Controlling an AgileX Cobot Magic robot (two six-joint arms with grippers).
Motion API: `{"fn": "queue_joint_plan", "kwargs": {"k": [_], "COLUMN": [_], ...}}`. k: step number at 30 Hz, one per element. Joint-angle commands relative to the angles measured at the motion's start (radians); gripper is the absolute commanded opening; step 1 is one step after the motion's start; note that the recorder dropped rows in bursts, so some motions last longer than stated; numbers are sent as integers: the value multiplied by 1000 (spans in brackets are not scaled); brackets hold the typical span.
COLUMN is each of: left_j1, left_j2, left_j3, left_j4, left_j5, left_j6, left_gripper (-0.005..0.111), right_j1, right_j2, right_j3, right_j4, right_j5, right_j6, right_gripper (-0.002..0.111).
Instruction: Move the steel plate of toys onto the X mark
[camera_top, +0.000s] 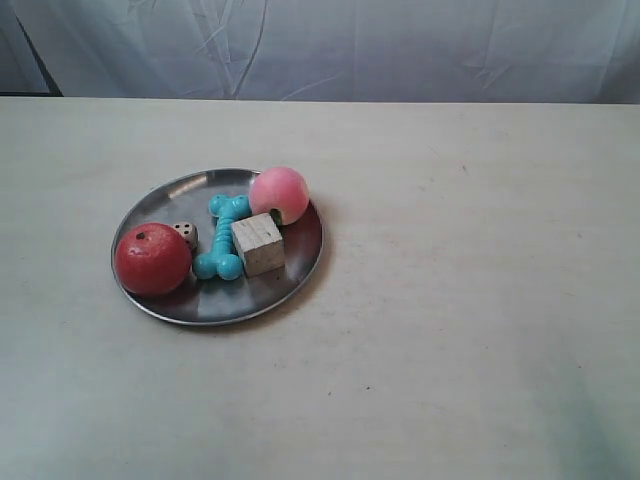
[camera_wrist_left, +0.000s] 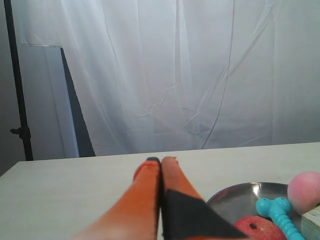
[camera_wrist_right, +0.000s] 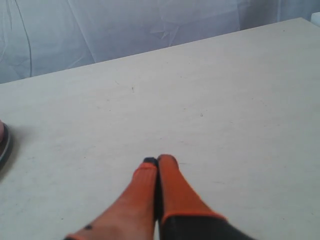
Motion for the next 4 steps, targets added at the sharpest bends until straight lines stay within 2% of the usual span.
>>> {"fn": "queue_joint_plan", "kwargs": {"k": [1,4], "left_j1": [1,1], "left_j2": [-7,-7], "left_j3": [4,4], "left_j4": [5,5], "left_j5": [-7,-7], "left_j6": [-4,-4], "left_gripper": [0,0], "right_j1": [-4,-4], "right_j2": [-7,-7], "right_j3": [3,3], "right_j4": [0,0], "right_j5": [-6,-6], "right_j6": [-4,-4], "right_gripper": [0,0]}}
